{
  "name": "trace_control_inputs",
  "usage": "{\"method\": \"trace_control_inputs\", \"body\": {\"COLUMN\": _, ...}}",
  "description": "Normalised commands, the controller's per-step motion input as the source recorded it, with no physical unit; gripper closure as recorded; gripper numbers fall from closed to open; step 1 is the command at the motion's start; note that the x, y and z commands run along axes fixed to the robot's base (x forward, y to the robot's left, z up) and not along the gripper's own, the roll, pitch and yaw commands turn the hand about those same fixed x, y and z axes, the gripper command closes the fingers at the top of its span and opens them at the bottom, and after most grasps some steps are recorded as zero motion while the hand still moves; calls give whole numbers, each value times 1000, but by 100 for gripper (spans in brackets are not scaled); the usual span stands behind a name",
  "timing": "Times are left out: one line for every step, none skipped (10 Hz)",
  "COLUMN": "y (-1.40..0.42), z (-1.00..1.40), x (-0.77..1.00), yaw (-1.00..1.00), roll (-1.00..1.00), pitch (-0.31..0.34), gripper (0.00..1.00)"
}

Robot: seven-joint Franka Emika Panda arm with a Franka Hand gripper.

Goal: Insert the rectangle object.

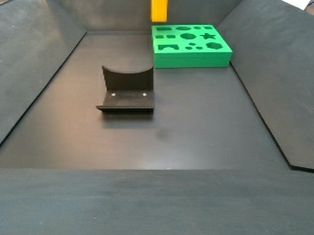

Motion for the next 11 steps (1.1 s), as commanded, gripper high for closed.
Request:
{"method": "trace_control_inputs", "body": {"y": -169, "z": -117, "x": 223, "yaw": 0, "roll": 263, "pitch": 326, "gripper": 100}}
{"method": "trace_control_inputs", "body": {"y": -311, "z": -123, "x": 451, "yaw": 0, "roll": 199, "pitch": 483, "gripper": 100}}
{"method": "trace_control_inputs", "body": {"y": -234, "z": -209, "x": 449, "yaw": -17, "roll": 127, "pitch": 464, "gripper": 100}}
{"method": "trace_control_inputs", "body": {"y": -66, "z": -257, "x": 449, "yaw": -71, "roll": 116, "pitch": 441, "gripper": 100}}
{"method": "trace_control_inputs", "body": {"y": 0, "z": 0, "x": 0, "yaw": 0, "roll": 0, "pitch": 30, "gripper": 100}}
{"method": "trace_control_inputs", "body": {"y": 0, "z": 0, "x": -23, "yaw": 0, "roll": 0, "pitch": 0, "gripper": 100}}
{"method": "trace_control_inputs", "body": {"y": 9, "z": -51, "x": 0, "yaw": 0, "roll": 0, "pitch": 57, "gripper": 100}}
{"method": "trace_control_inputs", "body": {"y": 194, "z": 0, "x": 0, "yaw": 0, "roll": 24, "pitch": 184, "gripper": 100}}
{"method": "trace_control_inputs", "body": {"y": 191, "z": 0, "x": -20, "yaw": 0, "roll": 67, "pitch": 227, "gripper": 100}}
{"method": "trace_control_inputs", "body": {"y": 163, "z": 66, "x": -77, "yaw": 0, "roll": 76, "pitch": 184, "gripper": 100}}
{"method": "trace_control_inputs", "body": {"y": 94, "z": 54, "x": -71, "yaw": 0, "roll": 114, "pitch": 189, "gripper": 100}}
